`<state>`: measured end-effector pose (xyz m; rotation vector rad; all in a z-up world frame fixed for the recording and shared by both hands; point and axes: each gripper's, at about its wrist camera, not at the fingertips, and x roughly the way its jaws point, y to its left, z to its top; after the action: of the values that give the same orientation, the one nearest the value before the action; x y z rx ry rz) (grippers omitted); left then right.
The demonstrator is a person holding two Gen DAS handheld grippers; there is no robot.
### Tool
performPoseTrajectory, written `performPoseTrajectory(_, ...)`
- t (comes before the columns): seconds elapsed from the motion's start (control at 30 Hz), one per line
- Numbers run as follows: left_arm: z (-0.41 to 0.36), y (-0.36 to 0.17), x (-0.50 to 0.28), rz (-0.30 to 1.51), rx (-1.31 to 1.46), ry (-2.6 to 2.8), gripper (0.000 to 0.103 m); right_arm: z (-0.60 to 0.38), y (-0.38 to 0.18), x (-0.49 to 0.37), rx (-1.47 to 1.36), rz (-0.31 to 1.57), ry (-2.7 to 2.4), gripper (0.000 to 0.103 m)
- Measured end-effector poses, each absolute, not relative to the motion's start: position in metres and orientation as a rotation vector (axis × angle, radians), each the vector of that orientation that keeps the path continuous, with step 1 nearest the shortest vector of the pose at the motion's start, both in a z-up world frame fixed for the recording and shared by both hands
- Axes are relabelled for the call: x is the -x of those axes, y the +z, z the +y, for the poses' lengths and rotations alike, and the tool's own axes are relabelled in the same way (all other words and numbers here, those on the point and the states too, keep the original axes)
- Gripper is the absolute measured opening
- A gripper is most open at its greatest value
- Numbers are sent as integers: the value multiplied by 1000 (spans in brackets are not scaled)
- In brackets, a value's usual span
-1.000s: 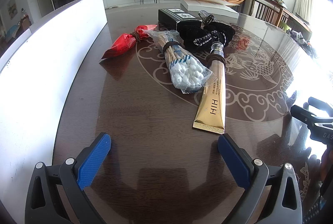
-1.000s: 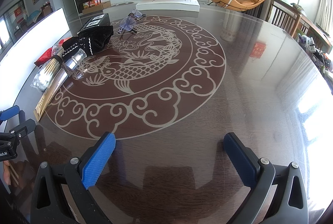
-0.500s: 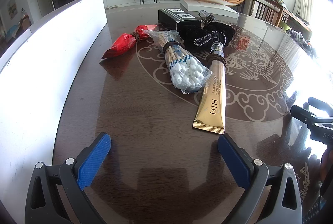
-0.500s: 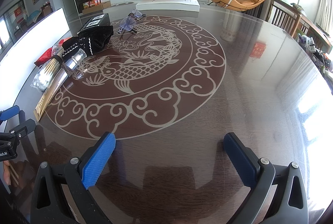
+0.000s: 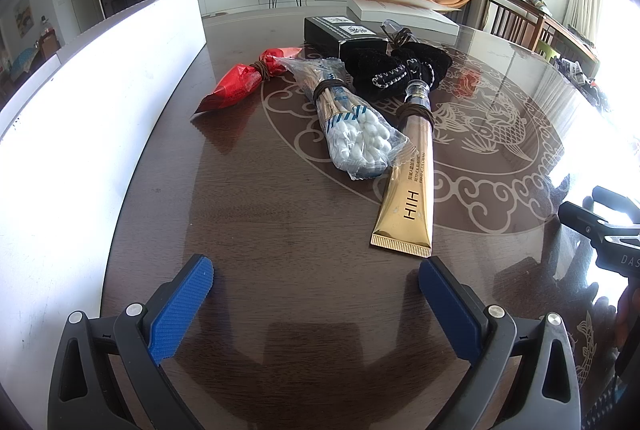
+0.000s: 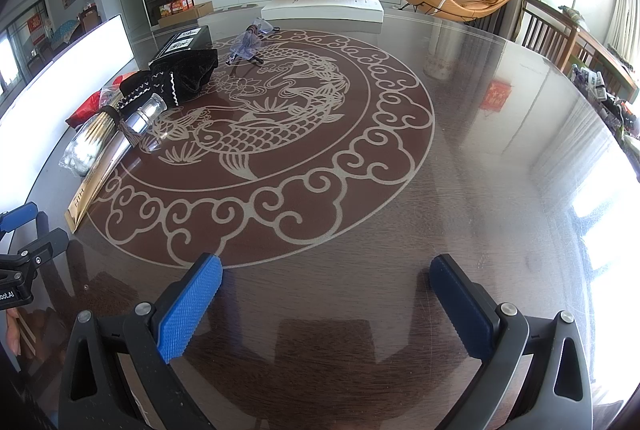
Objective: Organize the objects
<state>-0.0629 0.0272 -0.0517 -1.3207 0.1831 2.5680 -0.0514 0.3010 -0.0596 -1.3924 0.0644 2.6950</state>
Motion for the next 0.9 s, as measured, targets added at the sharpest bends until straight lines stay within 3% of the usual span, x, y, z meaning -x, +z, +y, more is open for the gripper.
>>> performPoseTrajectory(0.9, 21, -53, 50, 176, 1306, 2600, 103, 301, -60, 52, 1392, 64, 2695, 103)
